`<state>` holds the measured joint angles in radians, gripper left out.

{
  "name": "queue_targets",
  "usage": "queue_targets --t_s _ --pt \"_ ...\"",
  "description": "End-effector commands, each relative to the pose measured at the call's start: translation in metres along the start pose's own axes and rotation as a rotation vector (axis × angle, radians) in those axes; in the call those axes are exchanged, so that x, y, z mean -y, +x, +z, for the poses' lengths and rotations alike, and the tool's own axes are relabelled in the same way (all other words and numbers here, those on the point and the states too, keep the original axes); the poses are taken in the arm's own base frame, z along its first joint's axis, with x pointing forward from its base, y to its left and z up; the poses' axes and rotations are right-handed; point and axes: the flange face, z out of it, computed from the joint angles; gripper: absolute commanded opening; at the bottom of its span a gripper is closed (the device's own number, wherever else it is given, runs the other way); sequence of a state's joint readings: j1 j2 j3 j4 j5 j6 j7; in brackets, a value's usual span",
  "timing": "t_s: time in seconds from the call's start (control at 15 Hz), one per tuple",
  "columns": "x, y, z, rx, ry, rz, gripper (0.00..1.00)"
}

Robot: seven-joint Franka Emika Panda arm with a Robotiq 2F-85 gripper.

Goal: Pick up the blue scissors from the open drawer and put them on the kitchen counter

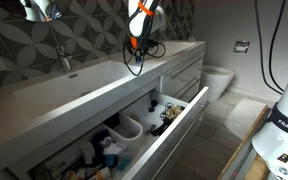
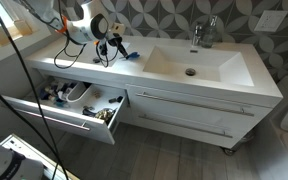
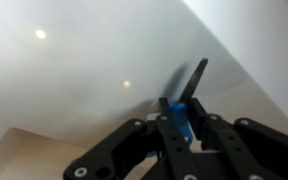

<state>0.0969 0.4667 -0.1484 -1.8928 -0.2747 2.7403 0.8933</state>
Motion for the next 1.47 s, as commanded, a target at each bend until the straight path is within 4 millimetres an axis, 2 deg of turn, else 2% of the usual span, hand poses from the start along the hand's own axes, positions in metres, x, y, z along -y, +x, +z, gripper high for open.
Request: queue_targets --t_s 0.0,0.2,0.4,0.47,0.67,1.13,1.4 --pt "0.004 0.002 0.004 0.007 0.012 -0.013 0.07" --pt "0.004 0.003 0.002 0.006 0.016 -0.021 0.42" --pt "0.004 0.003 -0.004 0.007 0.023 -0.03 0.63" --pt "0.004 0.004 -0.008 0.007 0.025 -0.03 0.77" --pt "0.003 0.005 -0.034 0.033 0.049 -0.028 0.98" --pt "0.006 -0.007 -0.147 0.229 0.139 -0.111 1.0" --pt "0.007 -0.028 -0.19 0.356 0.147 -0.256 1.0"
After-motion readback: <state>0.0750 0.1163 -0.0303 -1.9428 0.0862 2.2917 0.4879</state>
